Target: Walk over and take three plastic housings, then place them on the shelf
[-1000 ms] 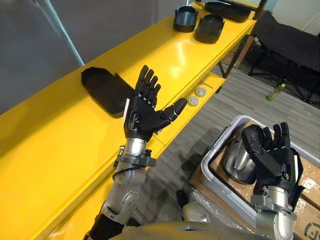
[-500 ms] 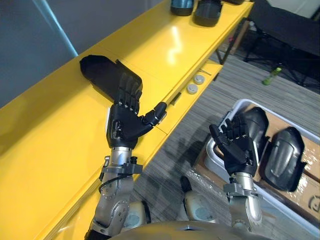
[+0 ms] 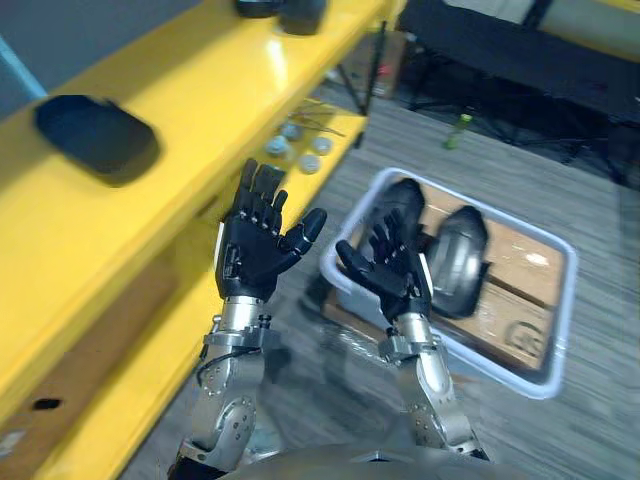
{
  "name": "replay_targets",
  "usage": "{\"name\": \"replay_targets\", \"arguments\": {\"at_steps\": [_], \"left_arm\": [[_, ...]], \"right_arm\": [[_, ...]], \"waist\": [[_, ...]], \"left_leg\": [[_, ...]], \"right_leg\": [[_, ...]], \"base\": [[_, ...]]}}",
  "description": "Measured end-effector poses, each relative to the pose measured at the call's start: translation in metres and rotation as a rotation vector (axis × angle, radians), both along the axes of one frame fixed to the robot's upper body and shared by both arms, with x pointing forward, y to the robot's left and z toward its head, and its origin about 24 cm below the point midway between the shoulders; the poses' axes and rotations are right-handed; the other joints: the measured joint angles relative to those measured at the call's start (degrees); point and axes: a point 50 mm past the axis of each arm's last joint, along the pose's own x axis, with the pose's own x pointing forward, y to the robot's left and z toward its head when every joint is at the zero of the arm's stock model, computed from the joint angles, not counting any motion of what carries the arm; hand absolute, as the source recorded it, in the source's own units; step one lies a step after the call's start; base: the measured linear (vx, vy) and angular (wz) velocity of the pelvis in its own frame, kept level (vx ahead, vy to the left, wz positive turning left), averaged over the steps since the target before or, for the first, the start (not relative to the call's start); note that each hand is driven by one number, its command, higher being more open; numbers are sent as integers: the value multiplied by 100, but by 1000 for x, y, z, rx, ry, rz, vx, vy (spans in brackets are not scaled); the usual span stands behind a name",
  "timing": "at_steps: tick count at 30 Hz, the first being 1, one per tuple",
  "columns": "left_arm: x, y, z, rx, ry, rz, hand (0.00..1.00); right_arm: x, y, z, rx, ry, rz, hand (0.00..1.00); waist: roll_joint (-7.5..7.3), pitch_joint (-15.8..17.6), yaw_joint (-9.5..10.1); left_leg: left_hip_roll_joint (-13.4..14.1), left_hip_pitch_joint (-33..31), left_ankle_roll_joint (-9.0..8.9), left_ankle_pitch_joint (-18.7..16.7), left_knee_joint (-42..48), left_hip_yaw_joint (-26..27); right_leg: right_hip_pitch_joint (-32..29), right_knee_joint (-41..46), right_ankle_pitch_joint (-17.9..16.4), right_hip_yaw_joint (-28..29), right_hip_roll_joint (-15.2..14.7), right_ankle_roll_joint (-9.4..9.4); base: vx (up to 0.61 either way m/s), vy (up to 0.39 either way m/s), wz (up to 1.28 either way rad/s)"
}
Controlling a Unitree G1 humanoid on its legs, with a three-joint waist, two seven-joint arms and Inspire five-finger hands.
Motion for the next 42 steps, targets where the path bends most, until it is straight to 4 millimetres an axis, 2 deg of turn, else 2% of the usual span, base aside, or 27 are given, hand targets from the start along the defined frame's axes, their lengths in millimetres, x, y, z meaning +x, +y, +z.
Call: {"name": "replay_targets", "arguments": {"at_steps": [1,2,3,4,6,7,8,9,10,12,15,16,20,24,26,28,32,36,42], "left_arm": [[-8,-35,4,38,-40,-148,100],[-9,-36,7,45,-54,-148,100],[-9,-36,8,62,-59,-143,100],[-9,-36,7,67,-56,-137,100],[-10,-32,4,74,-38,-119,100],[-10,-28,2,81,-25,-105,100],[-11,-25,0,91,-19,-98,100],[-10,-19,-2,110,-20,-96,100],[-9,-17,-3,123,-20,-96,100],[-8,-6,-12,176,8,-87,100],[-6,5,-13,197,21,-49,100],[-5,8,-14,208,30,-42,100],[-2,16,-15,235,53,-31,100],[-2,15,-19,244,84,-47,100],[-1,16,-19,228,93,-55,100],[-1,20,-22,183,122,-76,100],[-3,27,-29,189,161,-96,100],[-6,27,-37,210,186,-138,100],[-6,30,-50,227,234,-153,100]], "right_arm": [[-26,-61,-7,-106,61,-199,100],[-26,-63,-2,-108,41,-213,100],[-26,-61,3,-103,20,-214,100],[-25,-60,6,-100,7,-212,100],[-22,-60,10,-106,-14,-209,100],[-17,-61,14,-130,-20,-225,100],[-12,-62,17,-171,-22,-248,100],[-4,-64,22,-223,-29,-294,100],[-1,-64,22,-235,-22,-321,100],[4,-72,15,-267,31,-406,100],[1,-90,8,-254,83,-549,100],[-3,-99,6,-254,102,-609,100],[-4,-125,2,-318,152,-762,100],[14,-146,22,-365,106,-844,100],[27,-156,41,-387,43,-859,100],[37,-160,51,-386,13,-865,100],[54,-166,60,-396,1,-856,100],[78,-184,75,-459,21,-828,100],[105,-200,83,-549,108,-764,100]], "waist": [[97,-80,-83],[87,-83,-75],[105,-95,-76],[119,-117,-72],[126,-171,-50],[127,-172,40],[140,-181,151],[155,-195,201],[108,-180,201],[-130,-174,320],[-357,-167,381],[-383,-164,374],[-472,-77,392],[-391,277,449],[-387,497,575],[-433,616,687],[-480,829,801],[-442,1177,1005],[-389,1329,1124]], "left_leg": [[-646,279,-190,-72,-322,-96],[-826,380,-166,-138,-459,-145],[-879,452,-140,-153,-571,-140],[-881,539,-125,-145,-664,-152],[-987,579,-256,-317,-711,-225],[-1140,696,-493,-582,-812,-395],[-1236,858,-443,-735,-943,-423],[-1360,929,-522,-996,-1009,-386],[-1443,917,-631,-1040,-962,-327],[-1650,743,-432,-1308,-517,-61],[-1752,462,-342,-1528,7,45],[-1769,335,-320,-1602,210,22],[-1756,-109,-327,-1683,581,-228],[-1741,-396,-428,-1596,661,-619],[-1741,-484,-451,-1503,633,-752],[-1744,-524,-452,-1421,568,-838],[-1770,-662,-484,-1284,487,-1037],[-1856,-684,-505,-982,80,-1257],[-1883,-738,-513,-762,-221,-1410]], "right_leg": [[-108,-207,33,283,232,-470],[-208,-220,66,434,274,-528],[-284,-218,81,522,329,-552],[-333,-192,83,561,361,-554],[-435,-198,122,735,392,-496],[-474,-320,243,994,354,-422],[-545,-409,368,1186,340,-352],[-644,-527,517,1375,280,-214],[-647,-616,600,1473,206,-134],[-585,-1218,1241,1537,16,-107],[-476,-1818,1797,1322,-120,-60],[-425,-1949,1935,1175,-154,-51],[-400,-2172,1976,794,-142,-39],[-409,-2193,2010,524,-49,-32],[-430,-2194,2032,420,-22,-64],[-431,-2194,2034,328,-14,-76],[-442,-2192,2040,119,-6,-86],[-450,-2193,2025,-143,-45,-110],[-508,-2189,2019,-319,-51,-118]], "base": [[5,-777,-81],[25,-538,-113],[9,-83,-54],[-9,-27,-36],[-24,55,-35],[-31,166,-74],[-87,326,-102],[-79,239,-83],[-145,342,-72],[-155,309,-60],[-102,190,-31],[-104,154,-8],[-101,46,20],[-105,-37,36],[-76,-21,22],[-42,-20,21],[0,-12,26],[15,-27,32],[6,-13,17]]}}
